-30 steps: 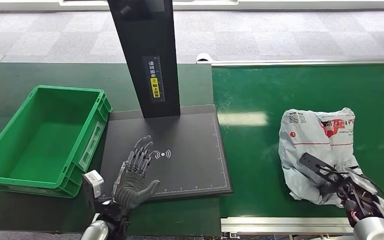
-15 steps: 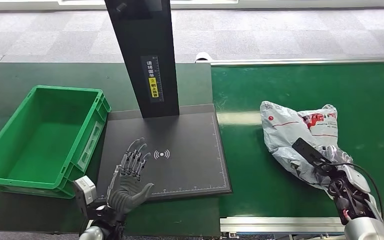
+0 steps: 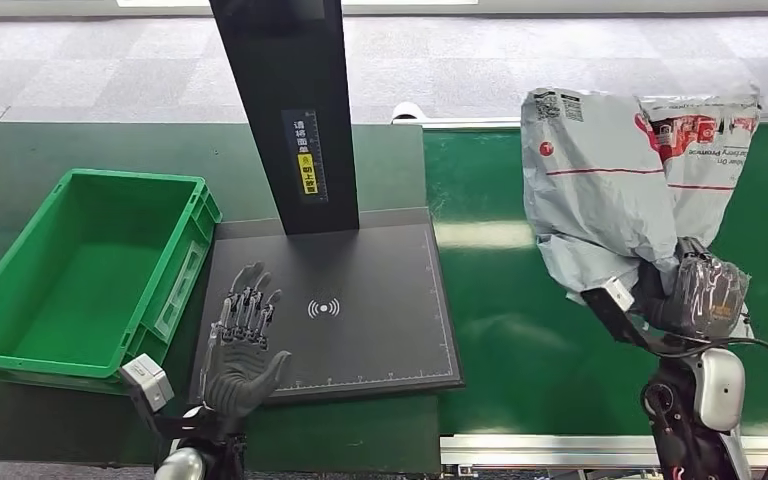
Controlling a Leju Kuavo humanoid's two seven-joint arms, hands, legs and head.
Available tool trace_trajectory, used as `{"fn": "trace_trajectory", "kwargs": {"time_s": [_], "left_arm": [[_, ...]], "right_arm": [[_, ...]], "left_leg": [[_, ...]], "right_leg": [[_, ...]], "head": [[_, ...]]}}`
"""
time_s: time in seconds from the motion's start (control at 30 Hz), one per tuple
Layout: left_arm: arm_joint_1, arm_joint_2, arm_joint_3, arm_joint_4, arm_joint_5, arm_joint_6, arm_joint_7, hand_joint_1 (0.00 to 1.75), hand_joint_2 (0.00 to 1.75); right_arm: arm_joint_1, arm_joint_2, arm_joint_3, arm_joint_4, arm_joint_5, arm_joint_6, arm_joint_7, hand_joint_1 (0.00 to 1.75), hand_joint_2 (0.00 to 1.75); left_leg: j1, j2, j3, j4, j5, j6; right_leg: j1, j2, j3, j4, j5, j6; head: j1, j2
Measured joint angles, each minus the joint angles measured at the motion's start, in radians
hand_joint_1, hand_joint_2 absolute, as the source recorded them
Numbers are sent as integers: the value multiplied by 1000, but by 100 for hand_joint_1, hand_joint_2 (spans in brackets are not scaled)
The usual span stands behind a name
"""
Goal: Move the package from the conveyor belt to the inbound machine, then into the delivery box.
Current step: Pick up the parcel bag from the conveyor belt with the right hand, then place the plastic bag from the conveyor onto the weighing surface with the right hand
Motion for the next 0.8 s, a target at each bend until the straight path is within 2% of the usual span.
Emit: {"fn": "trace_trajectory", "kwargs": {"time_s": [0.23,0.33,0.53,0.6,0.7,0.8], "left_arm": [[-17,-8,9,-11,16,28,-18,0,175],[-23,-9,13,-16,23,77,-39,0,175],[-25,-9,22,-25,2,138,-64,0,175],[-25,-9,24,-30,-53,219,-86,0,175],[-25,-9,23,-38,-127,325,-108,0,175],[-28,-11,14,-38,-148,343,-111,0,175]], "right_arm": [[105,120,-65,-274,23,-10,-182,175,175],[132,159,-20,-354,60,-10,-203,175,175],[152,187,63,-402,103,-10,-207,175,175],[150,187,97,-396,135,-9,-189,175,175],[129,158,217,-341,156,23,-73,175,175],[98,118,371,-259,175,140,51,175,175]], "left_leg": [[0,2,0,0,0,0],[0,3,1,0,0,0],[0,3,1,0,0,0],[0,4,0,0,0,0],[0,4,1,0,0,0],[0,4,1,0,0,0]], "right_leg": [[0,1,0,1,0,0],[0,2,0,1,0,0],[0,2,0,1,0,0],[0,3,0,1,0,0],[0,3,0,1,0,0],[0,2,0,1,0,0]], "head": [[0,0],[0,0],[0,0],[0,0],[0,0],[0,0]]}}
